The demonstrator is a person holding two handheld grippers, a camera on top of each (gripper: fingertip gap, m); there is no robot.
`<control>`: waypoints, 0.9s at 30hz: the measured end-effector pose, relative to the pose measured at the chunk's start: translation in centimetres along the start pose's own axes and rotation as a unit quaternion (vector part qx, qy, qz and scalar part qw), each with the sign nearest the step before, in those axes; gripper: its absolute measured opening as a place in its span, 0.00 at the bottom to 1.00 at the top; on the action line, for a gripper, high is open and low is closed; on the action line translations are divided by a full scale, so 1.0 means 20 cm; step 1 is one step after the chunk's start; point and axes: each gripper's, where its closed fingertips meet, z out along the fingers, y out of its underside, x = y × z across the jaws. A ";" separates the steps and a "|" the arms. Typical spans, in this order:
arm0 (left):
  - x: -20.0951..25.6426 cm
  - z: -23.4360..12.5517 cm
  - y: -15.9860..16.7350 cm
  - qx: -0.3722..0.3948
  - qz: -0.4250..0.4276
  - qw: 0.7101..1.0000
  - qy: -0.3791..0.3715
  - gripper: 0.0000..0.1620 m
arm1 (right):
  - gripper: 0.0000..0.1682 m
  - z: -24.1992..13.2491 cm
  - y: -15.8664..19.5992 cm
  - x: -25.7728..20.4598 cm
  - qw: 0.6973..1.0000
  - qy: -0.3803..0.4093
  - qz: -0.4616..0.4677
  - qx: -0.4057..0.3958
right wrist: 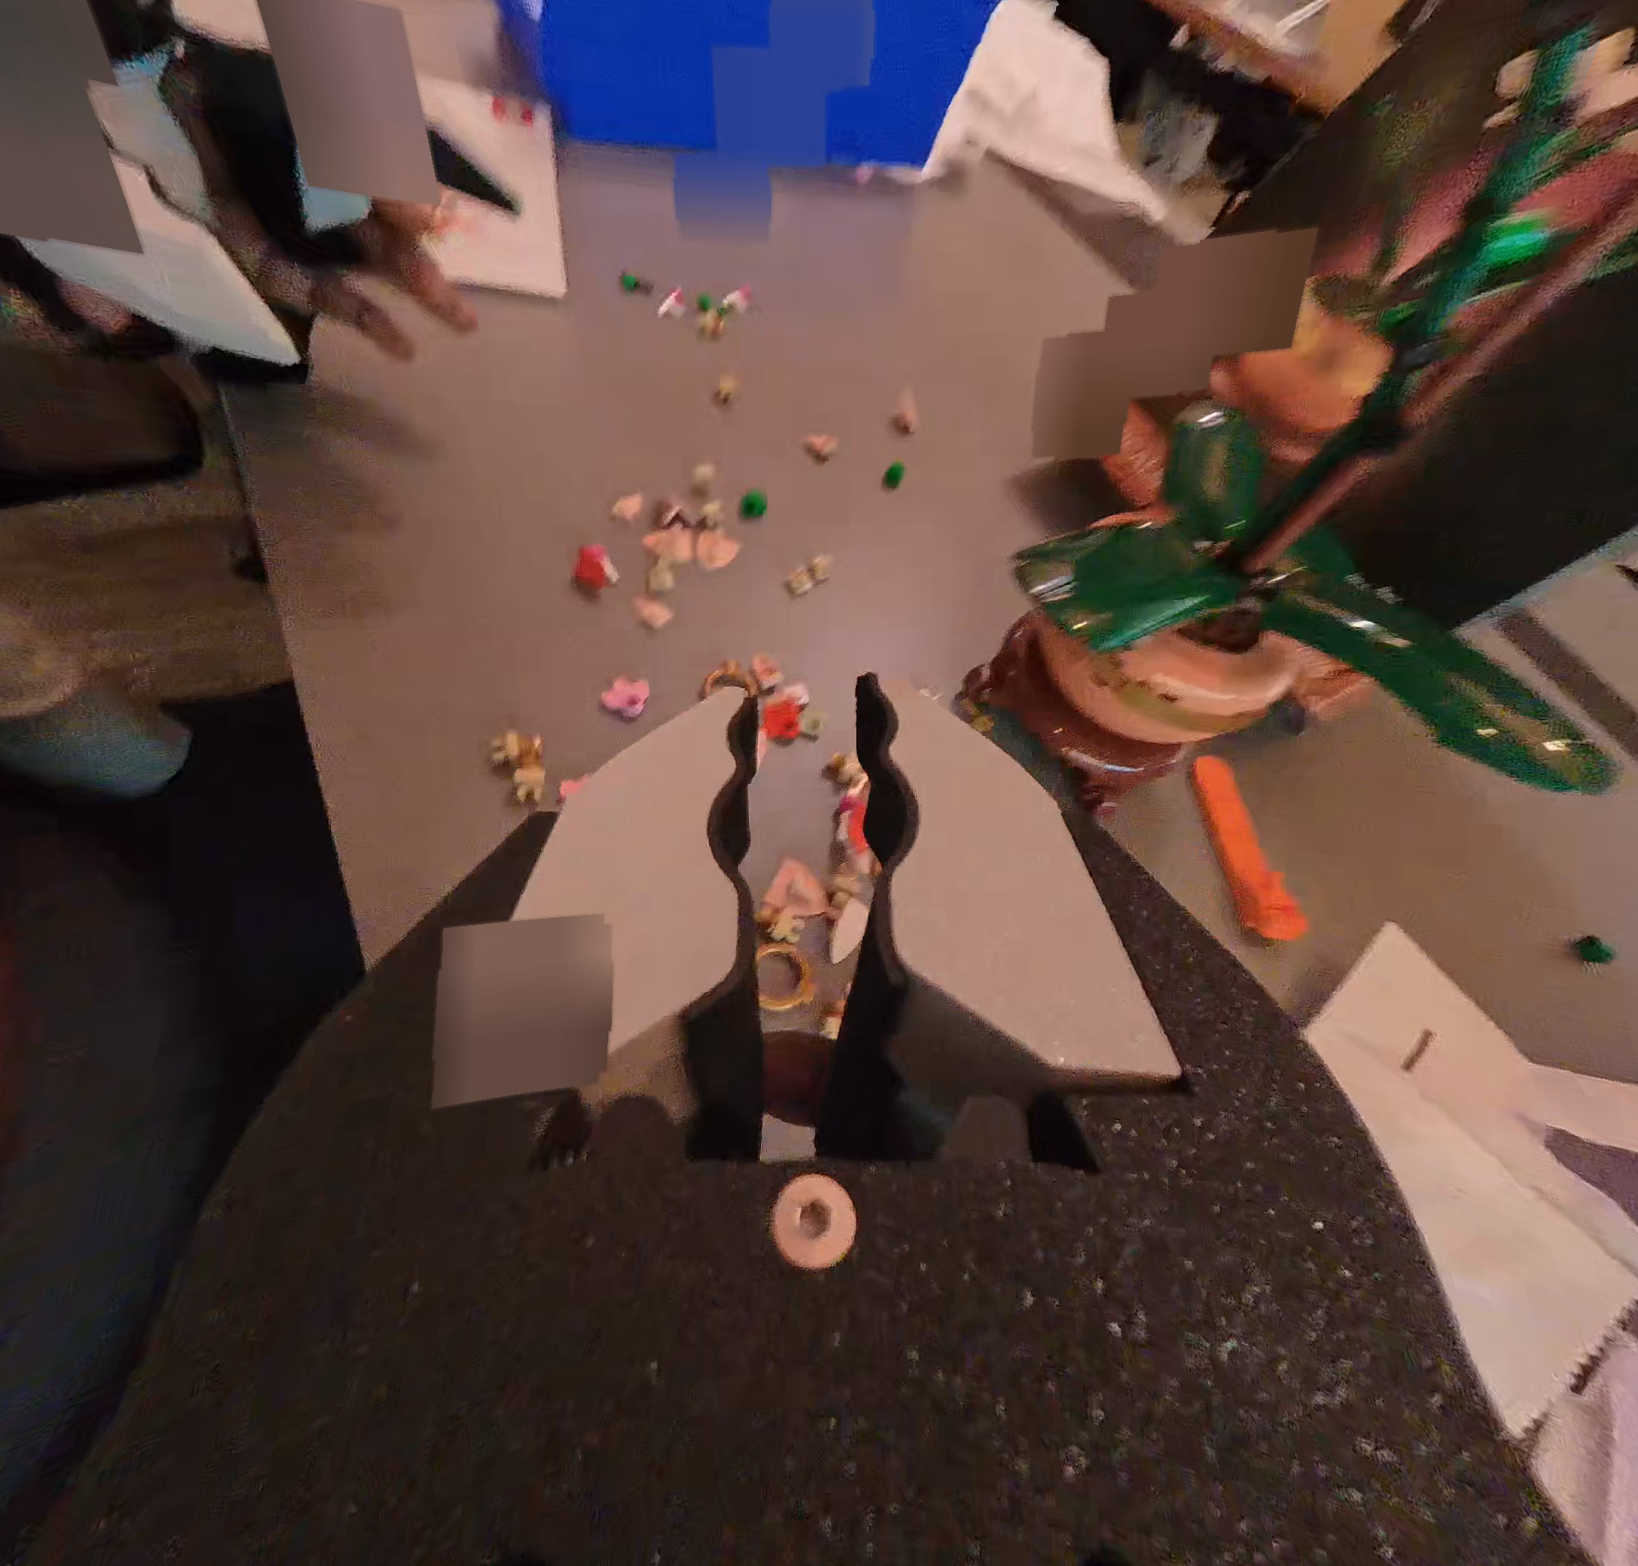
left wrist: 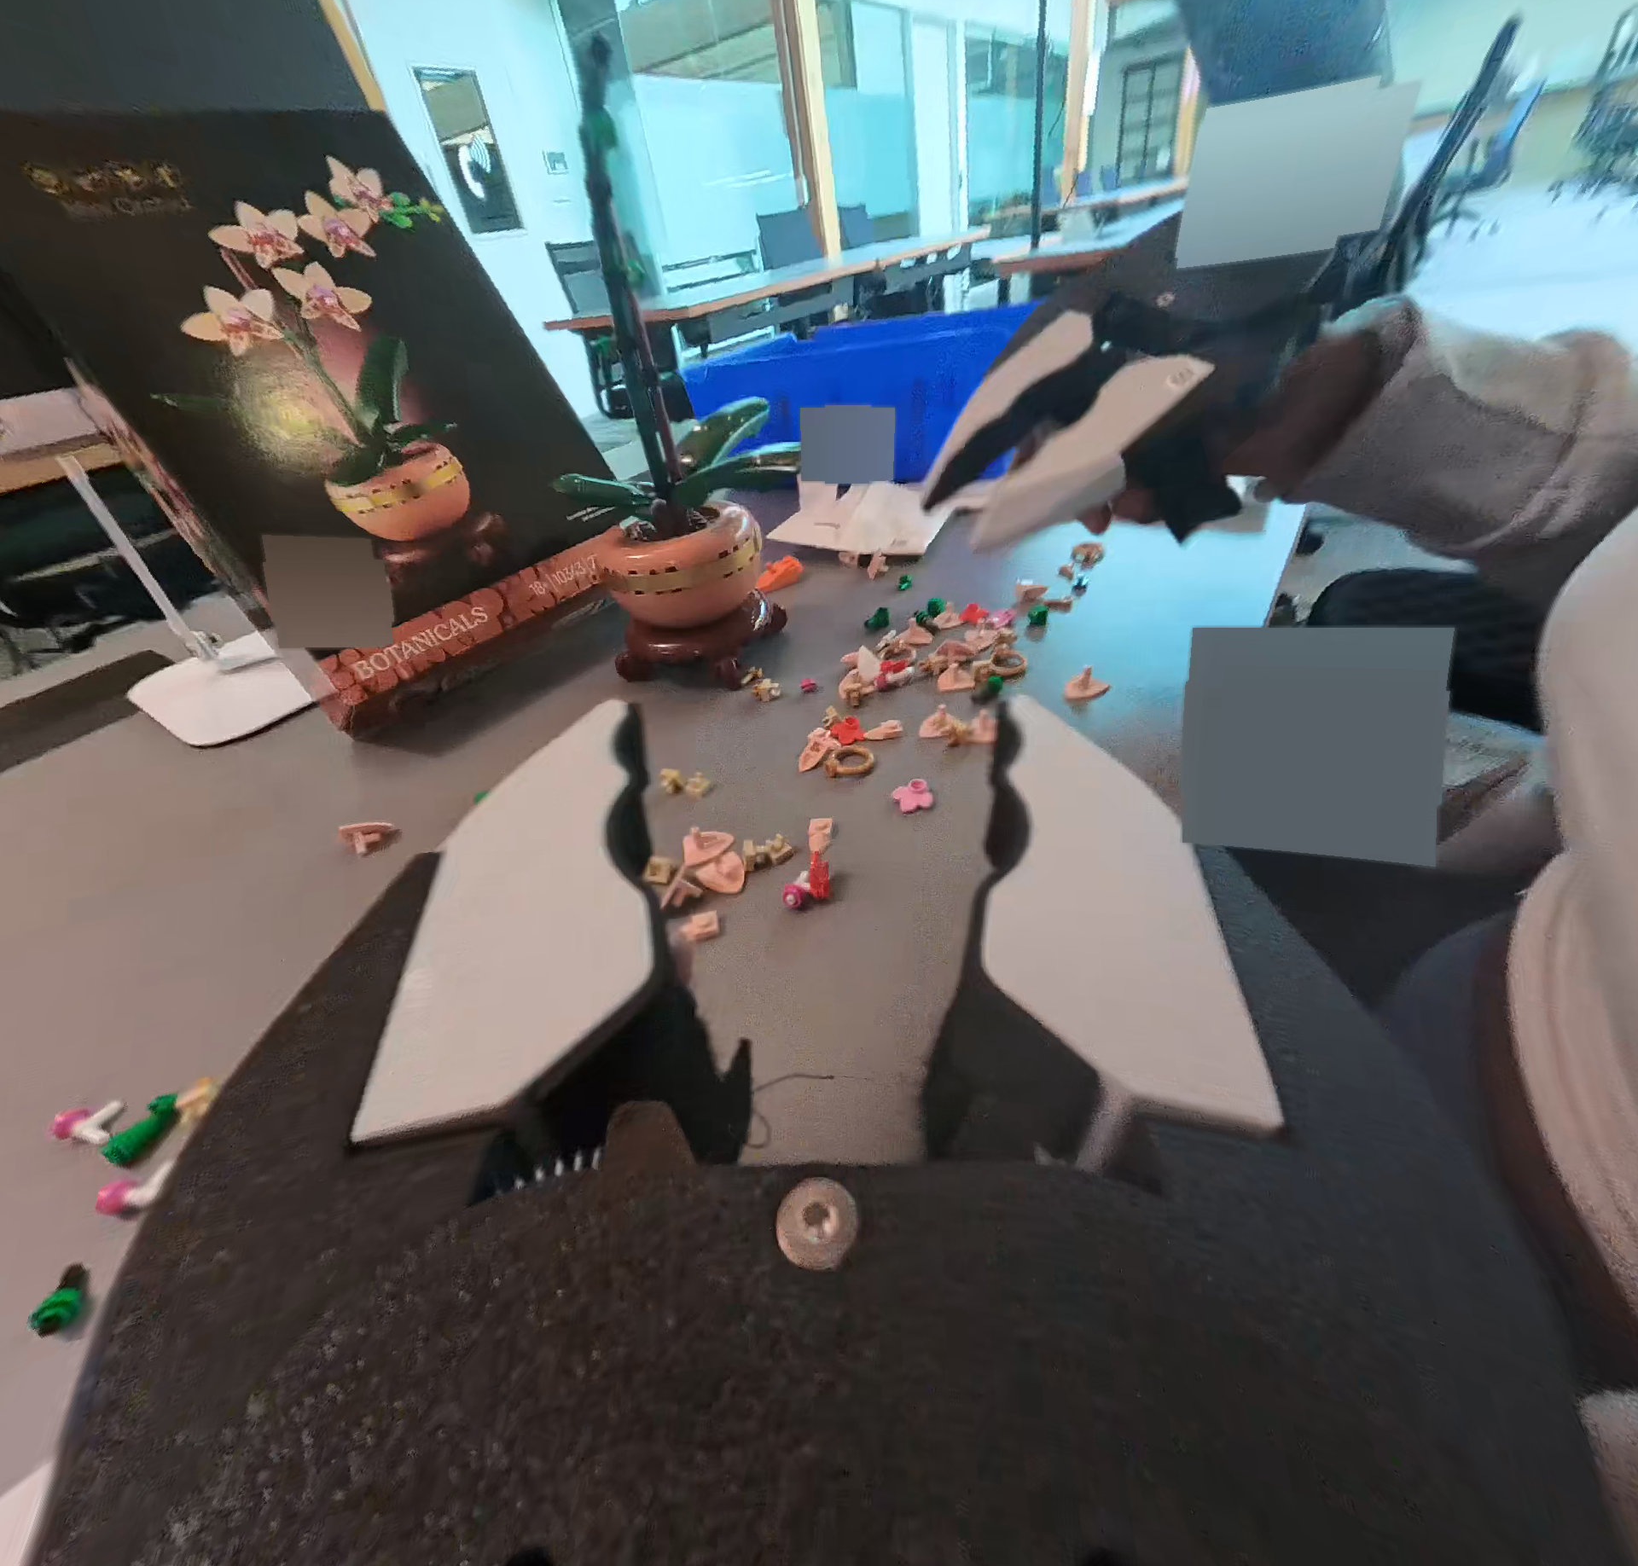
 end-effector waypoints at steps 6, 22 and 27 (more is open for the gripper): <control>0.01 0.07 0.03 -0.024 0.005 1.000 -0.004 0.53 | 0.16 0.16 0.17 -0.21 0.998 -0.048 0.018 -0.046; -0.03 0.07 0.04 -0.024 -0.037 0.999 -0.012 0.33 | 0.12 0.18 0.24 -0.33 0.986 -0.127 -0.036 -0.098; -0.05 0.06 0.04 -0.016 -0.047 0.999 -0.018 0.33 | 0.05 0.23 0.10 -0.28 0.990 -0.122 -0.026 -0.070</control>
